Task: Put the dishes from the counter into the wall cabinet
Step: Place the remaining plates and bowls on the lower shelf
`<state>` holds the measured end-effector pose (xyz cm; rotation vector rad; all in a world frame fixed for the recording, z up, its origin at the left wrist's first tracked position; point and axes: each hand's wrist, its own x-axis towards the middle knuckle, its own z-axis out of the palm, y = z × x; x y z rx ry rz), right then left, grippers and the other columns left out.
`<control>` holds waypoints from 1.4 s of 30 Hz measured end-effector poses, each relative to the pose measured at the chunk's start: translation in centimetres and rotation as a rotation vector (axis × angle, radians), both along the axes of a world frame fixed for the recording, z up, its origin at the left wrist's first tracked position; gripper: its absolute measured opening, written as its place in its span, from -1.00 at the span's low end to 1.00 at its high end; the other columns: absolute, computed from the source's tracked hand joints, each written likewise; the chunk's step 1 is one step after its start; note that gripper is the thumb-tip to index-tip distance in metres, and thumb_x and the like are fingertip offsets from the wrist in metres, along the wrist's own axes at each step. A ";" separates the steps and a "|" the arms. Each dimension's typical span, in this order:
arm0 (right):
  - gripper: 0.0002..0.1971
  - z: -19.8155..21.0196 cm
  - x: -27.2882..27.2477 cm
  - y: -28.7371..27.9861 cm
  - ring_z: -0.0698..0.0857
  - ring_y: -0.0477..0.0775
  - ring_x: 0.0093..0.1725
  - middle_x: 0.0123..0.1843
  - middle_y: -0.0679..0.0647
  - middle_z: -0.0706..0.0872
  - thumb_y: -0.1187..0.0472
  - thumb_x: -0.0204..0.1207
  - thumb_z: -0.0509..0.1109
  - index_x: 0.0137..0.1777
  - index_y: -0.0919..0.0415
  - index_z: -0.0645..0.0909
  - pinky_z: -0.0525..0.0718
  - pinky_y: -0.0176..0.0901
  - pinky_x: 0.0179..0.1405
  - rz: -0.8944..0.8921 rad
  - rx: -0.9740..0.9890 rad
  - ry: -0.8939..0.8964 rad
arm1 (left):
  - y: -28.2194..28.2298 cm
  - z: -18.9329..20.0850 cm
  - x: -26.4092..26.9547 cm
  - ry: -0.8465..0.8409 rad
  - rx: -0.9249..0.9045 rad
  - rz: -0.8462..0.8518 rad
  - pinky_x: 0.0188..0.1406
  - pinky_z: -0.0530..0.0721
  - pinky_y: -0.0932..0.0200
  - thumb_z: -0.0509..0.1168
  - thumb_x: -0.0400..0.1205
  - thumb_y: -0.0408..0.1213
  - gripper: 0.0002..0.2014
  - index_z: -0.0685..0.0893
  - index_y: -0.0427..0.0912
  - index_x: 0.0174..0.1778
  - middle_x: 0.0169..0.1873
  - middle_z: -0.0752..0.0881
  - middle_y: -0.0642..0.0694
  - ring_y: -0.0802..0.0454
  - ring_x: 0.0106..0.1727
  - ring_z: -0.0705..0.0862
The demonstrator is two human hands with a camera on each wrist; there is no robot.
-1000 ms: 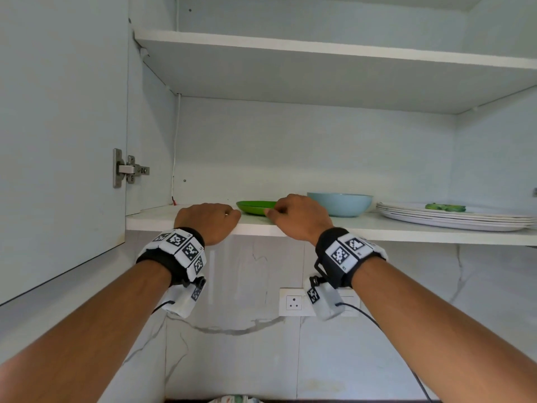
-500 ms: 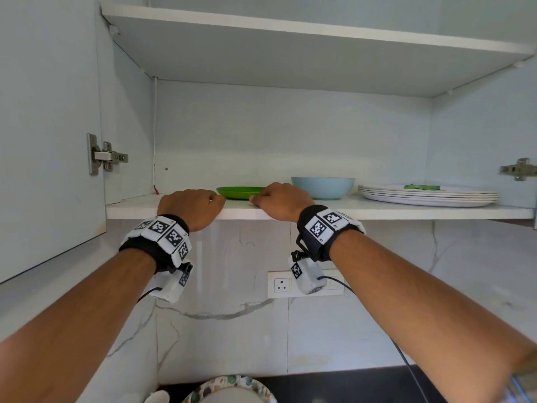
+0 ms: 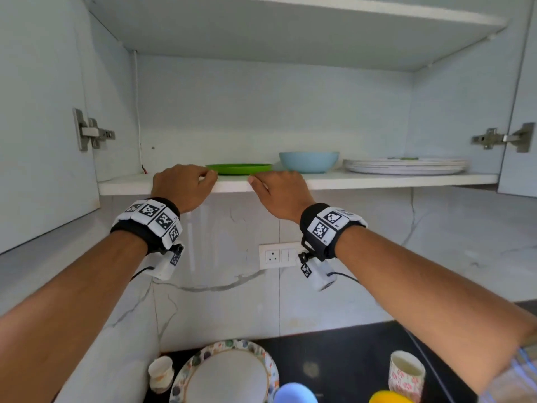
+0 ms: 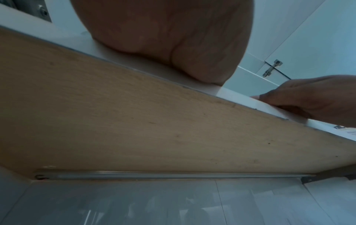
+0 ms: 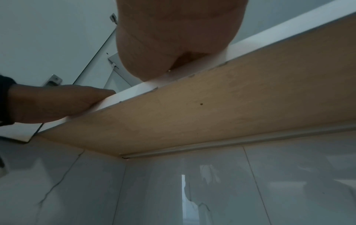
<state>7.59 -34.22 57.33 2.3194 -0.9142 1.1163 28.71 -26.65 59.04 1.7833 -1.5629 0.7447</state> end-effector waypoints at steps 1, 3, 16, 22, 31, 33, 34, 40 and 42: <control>-0.65 -0.6 -0.4 0.0 0.74 0.23 0.12 0.12 0.08 0.80 -0.11 0.69 0.19 0.20 0.05 0.69 0.53 -0.01 -0.01 0.002 -0.011 0.037 | 0.4 -0.7 -0.2 0.003 -0.071 -0.092 -0.13 0.49 0.04 -0.06 0.58 0.17 -0.44 0.79 0.05 0.14 -0.04 0.82 -0.16 -0.24 -0.03 0.72; -0.42 -2.2 -1.7 0.0 0.52 0.21 0.50 0.55 0.12 0.56 -0.12 0.60 0.28 0.58 0.08 0.44 0.39 0.14 0.45 -0.027 -0.016 0.128 | 1.0 -2.7 -0.8 -0.028 -0.203 -0.277 0.14 0.59 -0.09 0.04 0.61 0.14 -0.48 0.78 -0.04 0.21 0.08 0.82 -0.14 -0.19 0.11 0.75; -0.59 -20.2 -14.0 3.6 0.34 0.11 0.60 0.66 -0.06 0.34 -0.09 0.56 0.36 0.41 -0.18 0.55 0.42 0.16 0.48 -0.203 0.551 0.255 | -0.7 -26.5 -11.4 -0.005 0.290 -0.564 0.16 0.63 -0.16 0.15 0.47 0.09 -0.41 0.58 -0.04 0.40 0.36 0.64 -0.17 -0.23 0.30 0.63; -0.61 -32.7 -23.6 4.5 0.49 0.05 0.49 0.49 -0.08 0.53 -0.06 0.57 0.37 0.39 -0.14 0.60 0.47 -0.04 0.39 -0.362 0.898 0.297 | -1.5 -39.2 -18.1 0.085 0.694 -0.679 0.36 0.56 -0.07 0.09 0.43 0.24 -0.34 0.57 0.05 0.41 0.41 0.60 -0.07 -0.14 0.40 0.58; -0.42 -43.3 -29.6 5.0 0.52 0.10 0.45 0.44 -0.03 0.63 -0.33 0.49 0.34 0.43 -0.07 0.59 0.31 0.10 0.59 -0.351 0.998 0.362 | -1.6 -46.9 -23.8 -0.031 1.237 -0.727 0.64 0.19 -0.07 0.39 0.55 0.13 -0.21 0.21 0.11 0.66 0.71 0.07 0.02 0.01 0.71 0.03; -0.44 -45.0 -29.9 4.9 0.55 0.07 0.43 0.40 -0.04 0.66 -0.33 0.50 0.30 0.40 -0.05 0.61 0.34 0.10 0.57 -0.316 0.989 0.381 | -2.0 -47.9 -24.3 -0.052 1.293 -0.713 0.64 0.20 -0.10 0.42 0.53 0.11 -0.20 0.22 0.12 0.66 0.71 0.07 0.01 -0.01 0.72 0.03; -0.48 -45.7 -30.0 4.8 0.58 0.06 0.39 0.36 -0.05 0.70 -0.31 0.53 0.28 0.36 -0.05 0.63 0.31 0.14 0.59 -0.302 0.973 0.392 | -2.2 -48.2 -24.4 -0.067 1.319 -0.704 0.64 0.22 -0.12 0.43 0.52 0.10 -0.21 0.24 0.12 0.65 0.71 0.08 0.01 -0.03 0.72 0.03; -0.57 -48.0 -30.4 4.1 0.68 -0.04 0.17 0.06 -0.14 0.80 -0.25 0.58 0.14 0.06 -0.06 0.76 0.17 0.20 0.64 -0.294 0.823 0.398 | -3.0 -49.7 -24.8 -0.085 1.346 -0.699 0.56 0.38 -0.17 0.49 0.48 0.02 -0.25 0.33 0.14 0.58 0.68 0.14 0.01 -0.09 0.67 0.15; -0.55 -48.3 -30.6 3.9 0.67 -0.06 0.19 0.08 -0.15 0.80 -0.26 0.59 0.11 0.08 -0.06 0.75 0.21 0.17 0.61 -0.286 0.800 0.399 | -3.1 -49.9 -24.7 -0.075 1.342 -0.704 0.55 0.38 -0.16 0.49 0.48 0.02 -0.25 0.33 0.14 0.58 0.68 0.14 0.03 -0.07 0.67 0.14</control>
